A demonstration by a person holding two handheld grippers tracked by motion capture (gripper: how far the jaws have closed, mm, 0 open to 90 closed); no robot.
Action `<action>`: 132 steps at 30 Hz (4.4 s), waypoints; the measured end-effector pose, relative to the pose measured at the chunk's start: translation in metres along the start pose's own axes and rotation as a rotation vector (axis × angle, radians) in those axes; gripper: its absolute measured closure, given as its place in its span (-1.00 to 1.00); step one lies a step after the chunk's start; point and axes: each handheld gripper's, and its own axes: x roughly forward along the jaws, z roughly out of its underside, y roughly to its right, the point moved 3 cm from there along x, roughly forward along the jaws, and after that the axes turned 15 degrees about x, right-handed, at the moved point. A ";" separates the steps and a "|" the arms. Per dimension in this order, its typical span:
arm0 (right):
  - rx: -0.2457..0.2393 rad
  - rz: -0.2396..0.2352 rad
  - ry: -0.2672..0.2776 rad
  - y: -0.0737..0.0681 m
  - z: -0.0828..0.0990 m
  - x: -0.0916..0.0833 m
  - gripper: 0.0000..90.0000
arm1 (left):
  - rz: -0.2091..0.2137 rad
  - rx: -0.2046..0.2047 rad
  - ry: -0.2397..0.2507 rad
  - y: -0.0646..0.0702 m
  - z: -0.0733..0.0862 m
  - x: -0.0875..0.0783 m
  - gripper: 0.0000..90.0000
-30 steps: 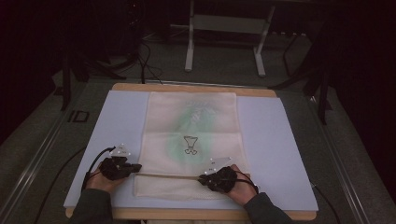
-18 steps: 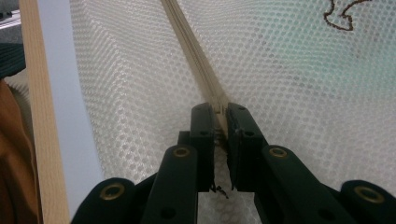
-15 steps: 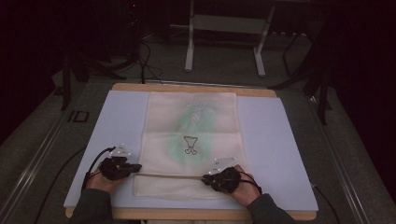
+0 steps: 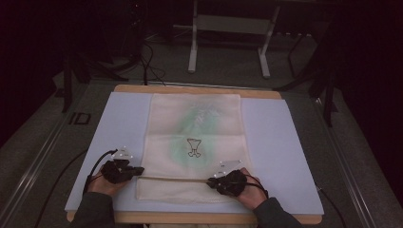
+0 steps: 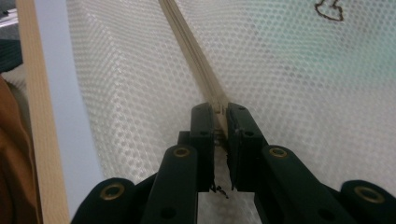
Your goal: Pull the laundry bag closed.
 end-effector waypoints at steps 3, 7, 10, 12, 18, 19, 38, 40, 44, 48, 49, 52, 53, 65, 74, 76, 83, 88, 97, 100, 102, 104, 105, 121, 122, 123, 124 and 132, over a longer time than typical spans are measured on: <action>0.008 0.002 0.004 0.002 0.002 -0.003 0.83 | 0.000 0.000 0.000 0.000 0.000 0.000 0.99; 0.013 0.005 0.003 0.004 0.004 -0.005 0.83 | -0.001 0.000 -0.001 0.000 0.000 0.000 0.99; 0.015 0.006 0.005 0.005 0.005 -0.006 0.83 | -0.001 0.000 0.000 0.000 0.000 0.000 0.99; 0.013 0.009 0.007 0.006 0.006 -0.007 0.83 | 0.001 -0.001 0.002 0.000 0.000 0.000 0.99; 0.022 0.016 0.003 0.007 0.008 -0.011 0.83 | 0.001 -0.002 0.003 0.000 0.000 0.000 0.99; 0.022 0.013 0.006 0.008 0.009 -0.011 0.83 | 0.001 -0.002 0.003 0.000 0.000 0.000 0.99; 0.026 0.032 0.003 0.012 0.014 -0.021 0.83 | 0.002 -0.004 0.004 0.000 0.000 0.000 0.99; 0.030 0.036 0.003 0.012 0.015 -0.022 0.83 | 0.002 -0.003 0.004 0.000 0.000 0.000 0.99; 0.034 0.037 0.007 0.013 0.017 -0.024 0.83 | 0.002 -0.004 0.004 0.000 0.000 0.000 0.99; 0.039 0.040 0.012 0.014 0.020 -0.026 0.83 | 0.002 -0.005 0.004 -0.001 0.001 0.000 0.99; 0.043 0.039 0.013 0.014 0.020 -0.027 0.83 | 0.001 -0.004 0.004 -0.001 0.001 0.000 0.99; 0.041 0.041 0.015 0.014 0.021 -0.028 0.83 | 0.001 -0.004 0.003 -0.001 0.000 0.000 0.99; 0.040 0.043 0.015 0.015 0.021 -0.028 0.83 | 0.001 -0.004 0.004 -0.001 0.000 0.000 0.99; 0.042 0.041 0.018 0.014 0.021 -0.029 0.83 | 0.003 -0.004 0.004 -0.001 0.000 0.000 0.99; 0.038 0.045 0.012 0.015 0.022 -0.029 0.83 | 0.002 -0.003 0.004 -0.001 0.000 0.000 0.99; 0.038 0.048 0.011 0.015 0.022 -0.030 0.83 | 0.003 -0.004 0.004 -0.001 0.001 0.000 0.99; 0.044 0.050 0.014 0.016 0.024 -0.032 0.83 | 0.003 -0.004 0.004 -0.001 0.000 0.000 0.99; 0.045 0.050 0.014 0.017 0.026 -0.034 0.83 | 0.002 -0.004 0.004 -0.001 0.000 0.000 0.99; 0.062 0.057 0.021 0.021 0.029 -0.039 0.83 | 0.003 -0.007 0.006 -0.001 0.001 0.000 0.99; 0.063 0.058 0.022 0.022 0.030 -0.040 0.83 | 0.002 -0.008 0.007 -0.001 0.001 0.000 0.99; 0.062 0.058 0.020 0.022 0.030 -0.039 0.83 | 0.001 -0.007 0.007 0.000 0.001 0.000 0.99; 0.063 0.056 0.021 0.022 0.030 -0.040 0.83 | 0.003 -0.007 0.008 -0.001 0.001 0.000 0.99; 0.064 0.057 0.021 0.022 0.030 -0.040 0.83 | 0.003 -0.008 0.009 -0.001 0.001 0.000 0.99; 0.076 0.062 0.023 0.026 0.036 -0.044 0.83 | 0.002 -0.008 0.007 0.000 0.001 0.000 0.99; 0.074 0.064 0.019 0.026 0.036 -0.044 0.83 | 0.002 -0.008 0.007 0.000 0.001 0.000 0.99; 0.074 0.062 0.021 0.027 0.036 -0.044 0.83 | 0.001 -0.008 0.008 0.000 0.001 0.000 0.99; 0.076 0.063 0.020 0.027 0.036 -0.044 0.83 | 0.001 -0.007 0.007 0.000 0.001 0.000 0.99; 0.096 0.075 0.026 0.032 0.042 -0.051 0.83 | 0.003 -0.006 0.007 -0.001 0.001 0.000 0.99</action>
